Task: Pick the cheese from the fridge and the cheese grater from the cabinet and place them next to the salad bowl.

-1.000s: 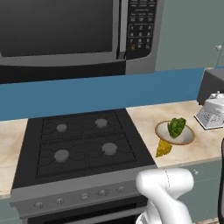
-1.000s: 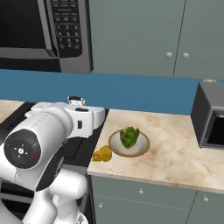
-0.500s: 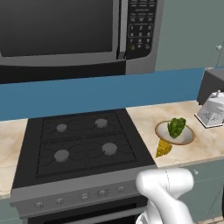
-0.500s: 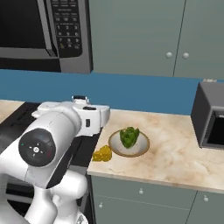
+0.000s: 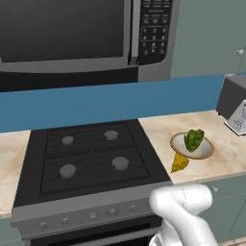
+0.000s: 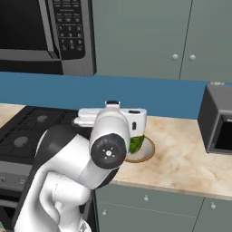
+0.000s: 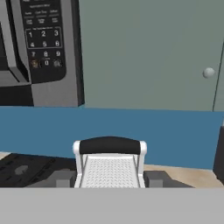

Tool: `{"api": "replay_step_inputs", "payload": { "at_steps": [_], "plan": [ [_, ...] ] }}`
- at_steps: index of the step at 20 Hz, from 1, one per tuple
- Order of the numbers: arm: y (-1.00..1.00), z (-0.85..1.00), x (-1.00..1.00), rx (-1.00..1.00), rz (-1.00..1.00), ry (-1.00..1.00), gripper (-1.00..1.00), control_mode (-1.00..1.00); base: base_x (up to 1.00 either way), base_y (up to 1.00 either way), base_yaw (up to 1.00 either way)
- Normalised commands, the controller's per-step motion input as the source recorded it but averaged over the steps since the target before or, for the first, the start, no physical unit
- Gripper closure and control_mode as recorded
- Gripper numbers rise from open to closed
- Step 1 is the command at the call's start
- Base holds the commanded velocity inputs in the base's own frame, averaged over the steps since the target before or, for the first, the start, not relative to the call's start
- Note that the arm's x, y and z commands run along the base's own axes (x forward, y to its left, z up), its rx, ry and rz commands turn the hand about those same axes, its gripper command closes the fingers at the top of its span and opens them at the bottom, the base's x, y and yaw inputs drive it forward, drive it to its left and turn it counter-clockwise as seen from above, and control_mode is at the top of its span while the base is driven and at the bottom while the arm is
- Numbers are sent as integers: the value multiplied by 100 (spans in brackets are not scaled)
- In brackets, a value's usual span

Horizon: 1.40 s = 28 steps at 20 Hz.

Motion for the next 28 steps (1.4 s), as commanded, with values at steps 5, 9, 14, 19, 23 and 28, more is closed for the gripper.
{"api": "replay_step_inputs", "payload": {
  "at_steps": [5, 9, 14, 19, 23, 28],
  "plan": [
    [-77, -49, 19, -13, 3, 0, 100, -100, 0, 0, 0],
    [-61, -63, 25, -19, 1, 0, 100, -100, 0, 0, 0],
    [-57, -55, 23, -17, 0, 0, 100, -100, 0, 0, 0],
    [-25, -26, 35, -2, 0, 14, 100, -100, 0, 0, 0],
    [0, -39, 28, 3, 3, 4, 100, -100, 0, 0, 0],
    [-1, -46, 31, 15, 11, 0, 100, -100, 0, 0, 0]
  ]
}}
